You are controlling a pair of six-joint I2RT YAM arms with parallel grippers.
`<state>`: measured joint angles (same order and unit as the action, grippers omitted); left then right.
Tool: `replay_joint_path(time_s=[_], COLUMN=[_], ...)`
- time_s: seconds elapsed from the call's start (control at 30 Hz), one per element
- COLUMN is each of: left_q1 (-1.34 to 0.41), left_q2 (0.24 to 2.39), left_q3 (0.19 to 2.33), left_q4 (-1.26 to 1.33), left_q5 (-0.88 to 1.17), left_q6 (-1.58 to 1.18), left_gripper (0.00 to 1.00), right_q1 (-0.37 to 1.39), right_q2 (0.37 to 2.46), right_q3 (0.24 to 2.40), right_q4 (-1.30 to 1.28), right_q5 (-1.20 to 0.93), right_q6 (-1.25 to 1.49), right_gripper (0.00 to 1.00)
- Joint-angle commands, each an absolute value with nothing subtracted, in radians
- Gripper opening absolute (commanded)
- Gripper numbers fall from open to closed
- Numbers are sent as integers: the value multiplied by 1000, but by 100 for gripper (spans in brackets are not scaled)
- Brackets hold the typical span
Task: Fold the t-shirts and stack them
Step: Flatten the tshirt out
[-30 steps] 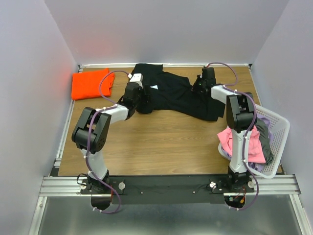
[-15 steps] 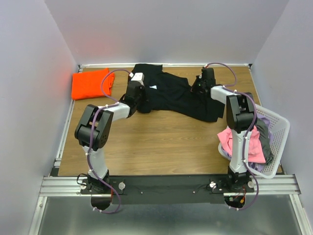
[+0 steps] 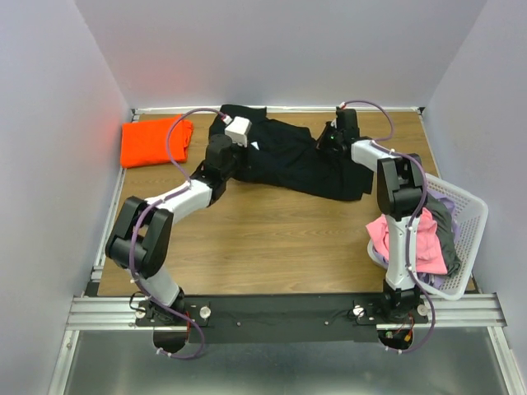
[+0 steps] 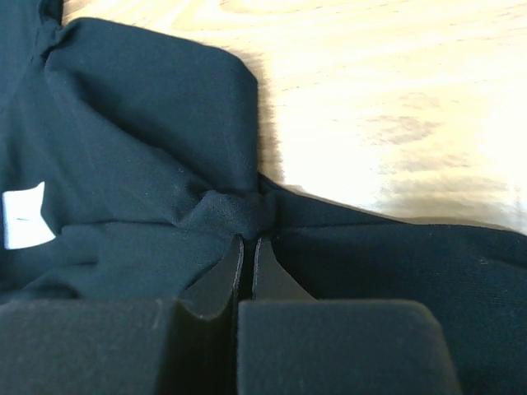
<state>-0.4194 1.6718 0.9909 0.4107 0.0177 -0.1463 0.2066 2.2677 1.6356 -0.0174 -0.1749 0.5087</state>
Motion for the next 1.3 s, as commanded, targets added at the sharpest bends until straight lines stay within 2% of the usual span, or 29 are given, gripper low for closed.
replay_joint_path(time_s=[0.0, 0.17, 0.27, 0.3, 0.33, 0.4, 0.47, 0.67, 0.87, 1.0, 1.27], left_q1=[-523, -670, -718, -719, -721, -721, -716, -594, -545, -563, -551], left_q2=[1651, 1732, 1743, 1735, 1726, 1689, 1655, 1539, 1474, 1496, 1614], left_q3=[931, 913, 891, 884, 868, 862, 868, 850, 811, 847, 949], left_q4=[407, 295, 270, 267, 264, 252, 216, 179, 248, 271, 279], left_q5=[133, 92, 64, 61, 43, 9, -75, -164, -69, -52, -71], left_q6=[-63, -64, -100, -109, -118, -141, -162, -316, -367, -342, -314], left_gripper=[0, 0, 9, 17, 34, 48, 54, 57, 61, 68, 70], right_q1=[216, 215, 216, 216, 215, 215, 215, 215, 218, 219, 221], right_q2=[2316, 2296, 2280, 2276, 2273, 2264, 2260, 2234, 2230, 2233, 2227], right_q3=[1677, 1658, 1648, 1646, 1644, 1637, 1628, 1592, 1577, 1574, 1562], right_q4=[-35, -35, -35, -35, -35, -34, -35, -35, -35, -34, -34], right_q5=[-218, -212, -209, -210, -212, -216, -222, -221, -230, -238, -244], right_q6=[520, 509, 502, 500, 497, 495, 494, 482, 480, 480, 468], right_gripper=[1, 1, 1, 1, 1, 2, 2, 2, 2, 2, 2])
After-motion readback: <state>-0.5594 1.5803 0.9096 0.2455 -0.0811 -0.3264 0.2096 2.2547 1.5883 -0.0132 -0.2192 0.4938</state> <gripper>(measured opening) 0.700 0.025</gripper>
